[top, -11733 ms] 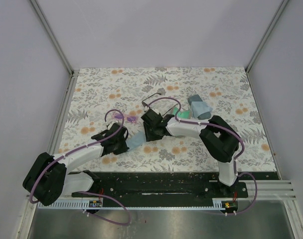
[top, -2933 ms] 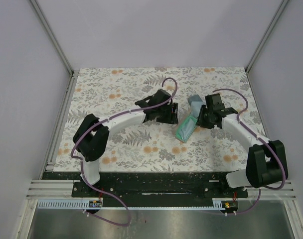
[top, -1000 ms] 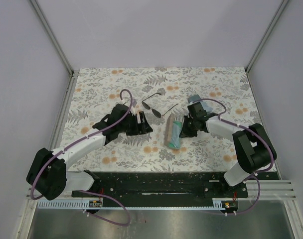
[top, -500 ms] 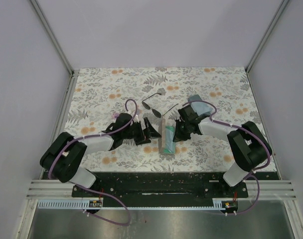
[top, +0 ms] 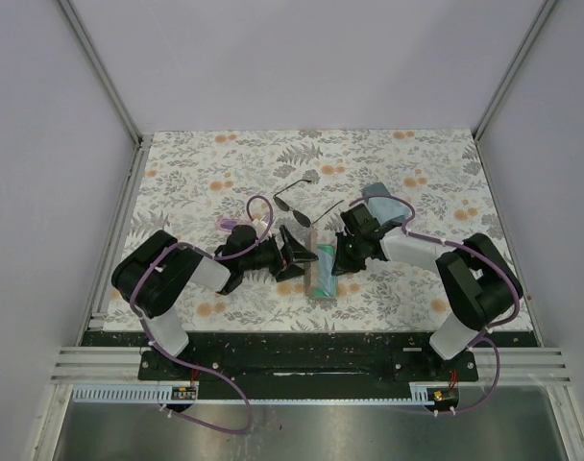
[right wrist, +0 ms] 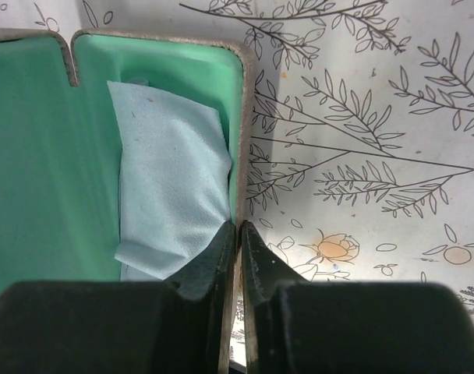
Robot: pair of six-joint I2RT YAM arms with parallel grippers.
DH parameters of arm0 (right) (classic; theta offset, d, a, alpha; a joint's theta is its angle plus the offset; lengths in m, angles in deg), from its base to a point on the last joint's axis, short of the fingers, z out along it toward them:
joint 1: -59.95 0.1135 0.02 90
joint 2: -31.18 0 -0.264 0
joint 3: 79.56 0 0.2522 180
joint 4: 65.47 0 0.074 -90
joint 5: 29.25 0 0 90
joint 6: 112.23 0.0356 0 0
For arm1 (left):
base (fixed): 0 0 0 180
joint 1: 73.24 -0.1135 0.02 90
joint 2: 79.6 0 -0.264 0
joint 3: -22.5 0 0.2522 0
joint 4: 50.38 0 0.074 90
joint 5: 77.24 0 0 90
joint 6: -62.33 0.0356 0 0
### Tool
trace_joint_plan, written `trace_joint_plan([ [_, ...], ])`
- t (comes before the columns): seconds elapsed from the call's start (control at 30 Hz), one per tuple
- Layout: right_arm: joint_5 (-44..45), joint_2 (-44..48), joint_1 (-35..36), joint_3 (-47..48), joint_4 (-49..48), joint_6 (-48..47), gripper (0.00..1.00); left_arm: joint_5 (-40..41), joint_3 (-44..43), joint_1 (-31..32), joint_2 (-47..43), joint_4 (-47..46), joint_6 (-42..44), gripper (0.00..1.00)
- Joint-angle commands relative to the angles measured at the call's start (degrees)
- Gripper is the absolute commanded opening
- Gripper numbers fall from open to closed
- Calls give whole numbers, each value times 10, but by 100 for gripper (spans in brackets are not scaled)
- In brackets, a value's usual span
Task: Organize the sunglasses
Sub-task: Pick up the opened sunglasses case from the center of the board.
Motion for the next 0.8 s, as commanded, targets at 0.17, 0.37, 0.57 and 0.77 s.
trace_joint_plan([
  [0.17,-2,-4,10,24,-20,-1,2,-13,-24,6,22,-36,1,69],
  [0.37,-3,2,10,24,-18,0,16,-2,-36,7,18,10,30,57],
  [0.57,21,26,10,39,5,-6,37,7,-51,6,-13,85,68,53],
  [0.77,42,60,10,55,32,-22,43,27,-54,-3,-58,192,121,52],
])
